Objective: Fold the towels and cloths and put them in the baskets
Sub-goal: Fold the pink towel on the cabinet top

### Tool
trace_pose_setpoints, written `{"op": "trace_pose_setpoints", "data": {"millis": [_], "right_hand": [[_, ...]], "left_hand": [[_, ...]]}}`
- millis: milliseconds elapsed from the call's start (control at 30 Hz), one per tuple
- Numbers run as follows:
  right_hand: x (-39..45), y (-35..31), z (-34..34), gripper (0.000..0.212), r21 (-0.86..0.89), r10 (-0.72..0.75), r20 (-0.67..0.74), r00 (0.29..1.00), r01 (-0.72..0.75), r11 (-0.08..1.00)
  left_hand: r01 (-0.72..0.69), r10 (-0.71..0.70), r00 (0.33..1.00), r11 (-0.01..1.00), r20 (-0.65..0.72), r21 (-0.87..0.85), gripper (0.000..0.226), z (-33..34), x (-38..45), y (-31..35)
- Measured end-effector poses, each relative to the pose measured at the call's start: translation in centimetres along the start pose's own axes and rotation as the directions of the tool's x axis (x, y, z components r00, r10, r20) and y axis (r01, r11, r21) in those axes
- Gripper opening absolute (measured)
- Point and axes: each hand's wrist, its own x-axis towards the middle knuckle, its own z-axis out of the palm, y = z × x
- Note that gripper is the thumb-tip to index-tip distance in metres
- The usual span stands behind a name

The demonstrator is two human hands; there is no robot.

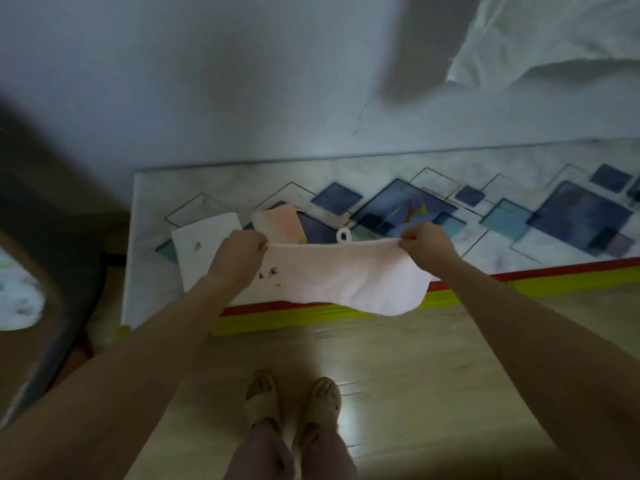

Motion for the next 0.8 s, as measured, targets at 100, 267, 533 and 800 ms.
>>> {"op": "trace_pose_setpoints", "data": {"millis": [100,267,533,800], "right_hand": [[2.4,1.3,-0.2,0.024,0.059,-0.02,-0.193,0.981,0.032,0.998],[4.1,4.8,2.9,0.023,0.111,-0.022,-0.341,0.94,0.064,0.992],[6.3,12.7,15.4,0.025,0.004,0.073,-0.025,0.997,-0.073,0.997],[5.5,14.7,23.4,0.038,-0.103,0.222,-0.04,0.974,-0.225,0.969]], "left_hand": [[-0.032,0.012,0.987,0.992,-0.16,-0.123,0.023,-0.1,2.8,2.2],[-0.118,0.105,0.973,0.992,-0.207,-0.053,0.025,3.4,4.4,2.8],[-0.199,0.151,0.953,0.965,0.262,0.168,0.024,18.0,4.6,1.3],[-0.022,0.007,0.909,0.999,0.417,0.033,0.03,23.5,2.5,-1.0]]}}
